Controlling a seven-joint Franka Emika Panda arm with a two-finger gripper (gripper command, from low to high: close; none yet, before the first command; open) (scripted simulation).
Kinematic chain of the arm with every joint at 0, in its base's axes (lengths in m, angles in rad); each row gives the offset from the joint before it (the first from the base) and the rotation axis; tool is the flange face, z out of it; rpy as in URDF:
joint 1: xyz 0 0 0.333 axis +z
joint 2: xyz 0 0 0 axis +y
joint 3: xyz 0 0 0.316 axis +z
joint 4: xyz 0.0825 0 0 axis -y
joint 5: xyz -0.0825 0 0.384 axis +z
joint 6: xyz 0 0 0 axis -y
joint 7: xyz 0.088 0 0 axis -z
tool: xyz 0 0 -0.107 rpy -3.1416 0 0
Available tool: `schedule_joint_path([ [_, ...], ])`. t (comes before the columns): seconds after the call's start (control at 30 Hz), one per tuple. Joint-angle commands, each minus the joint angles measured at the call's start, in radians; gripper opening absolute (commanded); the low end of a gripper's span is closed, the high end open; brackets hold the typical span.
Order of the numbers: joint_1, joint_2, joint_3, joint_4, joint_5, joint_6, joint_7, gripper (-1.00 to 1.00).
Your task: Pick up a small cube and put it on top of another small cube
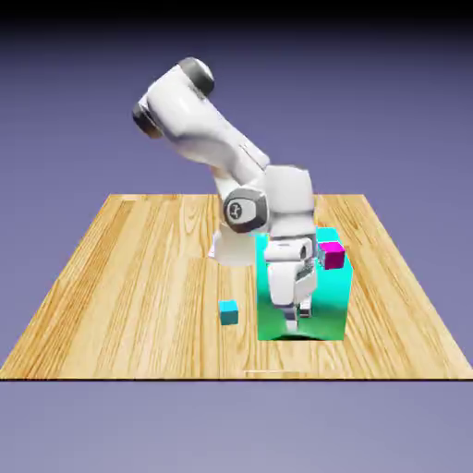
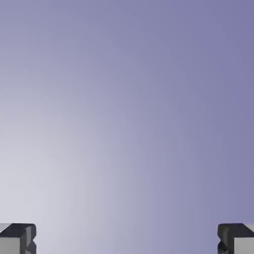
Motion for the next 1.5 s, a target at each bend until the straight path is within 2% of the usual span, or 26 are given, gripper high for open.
schedule_joint_path([
  [0.0,-0.036,0.036,0.005,-0.03,-0.018,-0.039,-0.025,0.0],
  [0.77,-0.858,0.87,0.117,-0.722,-0.423,-0.936,-0.607,0.0],
  [0.87,-0.907,0.906,0.118,-0.746,-0.436,-0.95,-0.632,0.0],
  [1.1,-0.909,0.904,-0.109,-0.703,-0.647,-0.858,-0.655,0.0],
  [1.13,-0.909,0.904,-0.109,-0.703,-0.647,-0.858,-0.655,-1.0],
  [1.37,-0.907,0.906,0.108,-0.745,-0.445,-0.947,-0.633,-1.0],
  [1.47,-0.905,0.823,0.186,-0.718,-0.34,-0.923,-0.751,-1.0],
])
